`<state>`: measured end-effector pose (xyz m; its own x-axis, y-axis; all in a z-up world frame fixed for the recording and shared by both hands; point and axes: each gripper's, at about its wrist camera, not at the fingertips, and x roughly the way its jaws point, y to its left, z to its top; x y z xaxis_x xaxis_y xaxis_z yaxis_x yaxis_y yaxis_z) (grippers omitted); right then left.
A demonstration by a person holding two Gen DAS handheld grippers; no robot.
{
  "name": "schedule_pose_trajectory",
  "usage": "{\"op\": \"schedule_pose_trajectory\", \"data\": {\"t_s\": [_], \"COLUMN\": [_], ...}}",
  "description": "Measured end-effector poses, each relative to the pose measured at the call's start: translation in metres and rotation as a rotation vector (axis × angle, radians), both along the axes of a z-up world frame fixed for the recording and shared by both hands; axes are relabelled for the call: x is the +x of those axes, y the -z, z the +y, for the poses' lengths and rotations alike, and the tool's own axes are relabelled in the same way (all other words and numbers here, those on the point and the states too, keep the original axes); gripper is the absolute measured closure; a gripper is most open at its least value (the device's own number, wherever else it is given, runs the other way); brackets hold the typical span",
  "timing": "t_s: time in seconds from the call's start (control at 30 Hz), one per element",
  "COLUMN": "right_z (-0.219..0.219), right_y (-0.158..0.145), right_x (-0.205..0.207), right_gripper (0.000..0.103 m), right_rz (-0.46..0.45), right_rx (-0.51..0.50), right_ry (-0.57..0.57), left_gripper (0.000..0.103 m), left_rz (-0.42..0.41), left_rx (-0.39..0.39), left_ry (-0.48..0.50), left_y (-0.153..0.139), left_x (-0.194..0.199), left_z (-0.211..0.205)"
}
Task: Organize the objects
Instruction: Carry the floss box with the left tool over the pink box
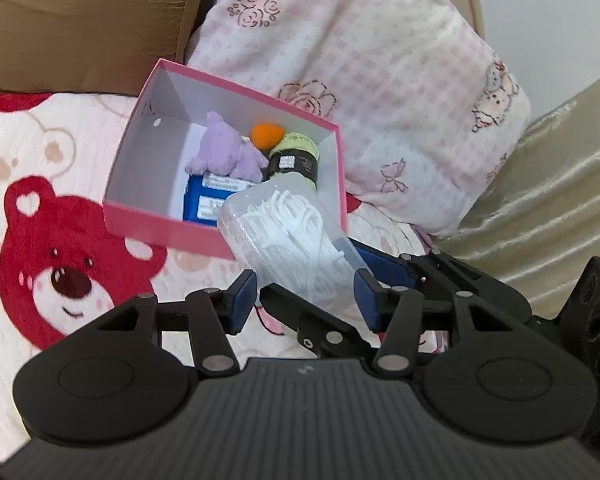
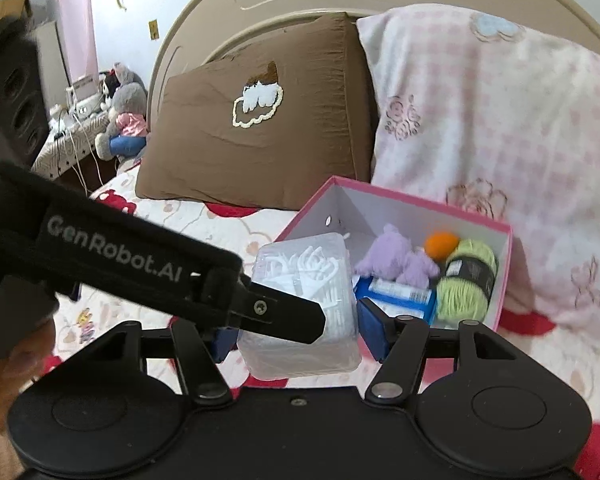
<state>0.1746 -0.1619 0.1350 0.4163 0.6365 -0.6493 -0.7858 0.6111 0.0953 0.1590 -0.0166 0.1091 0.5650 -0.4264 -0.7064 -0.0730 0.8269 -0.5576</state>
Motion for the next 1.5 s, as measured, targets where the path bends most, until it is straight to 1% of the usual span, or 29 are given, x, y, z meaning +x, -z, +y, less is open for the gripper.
{"op": "schedule_pose_trajectory", "data": {"t_s": [0.13, 0.23, 0.37, 0.57, 0.7, 0.87, 0.9, 1.07, 1.2, 1.33, 1.5], "right_z": [0.018, 0.037, 0.063, 0.080, 0.093, 0.099, 0.098, 0.096, 0.095, 0.096, 0.098], "right_y": [0.000, 0.005, 0.009, 0.024, 0.039, 0.054, 0.058, 0.078, 0.098, 0.111, 0.121], "right_x": [0.026, 0.046, 0.065, 0.092, 0.108, 0.127, 0.130, 0.150, 0.164, 0.175, 0.178], "right_gripper": [0.036, 0.037, 0.037, 0.037, 0.037, 0.037, 0.037, 0.037, 0.037, 0.038, 0.038], "right_rz": [0.027, 0.041, -0.008, -0.006, 0.001, 0.028, 0.033, 0.090, 0.137, 0.153, 0.139], "right_rx": [-0.003, -0.038, -0.102, -0.149, -0.230, -0.296, -0.304, -0.308, -0.296, -0.292, -0.311], "right_ry": [-0.024, -0.036, -0.083, -0.128, -0.174, -0.246, -0.260, -0.281, -0.274, -0.289, -0.346], "left_gripper": [0.052, 0.052, 0.052, 0.052, 0.052, 0.052, 0.052, 0.052, 0.052, 0.051, 0.051], "left_rz": [0.007, 0.022, 0.027, 0.056, 0.099, 0.152, 0.155, 0.185, 0.211, 0.226, 0.249], "left_rx": [0.018, 0.026, 0.021, -0.017, -0.081, -0.132, -0.128, -0.097, -0.073, -0.075, -0.111], "left_ry": [0.011, 0.032, 0.046, 0.037, 0.007, -0.008, -0.006, -0.004, -0.011, -0.024, -0.044], "left_y": [0.005, 0.012, 0.020, 0.049, 0.072, 0.094, 0.098, 0.119, 0.133, 0.144, 0.156], "left_x": [0.025, 0.048, 0.073, 0.100, 0.117, 0.134, 0.137, 0.152, 0.166, 0.173, 0.172], "left_z": [0.014, 0.024, 0.040, 0.048, 0.054, 0.052, 0.051, 0.049, 0.045, 0.044, 0.044]}}
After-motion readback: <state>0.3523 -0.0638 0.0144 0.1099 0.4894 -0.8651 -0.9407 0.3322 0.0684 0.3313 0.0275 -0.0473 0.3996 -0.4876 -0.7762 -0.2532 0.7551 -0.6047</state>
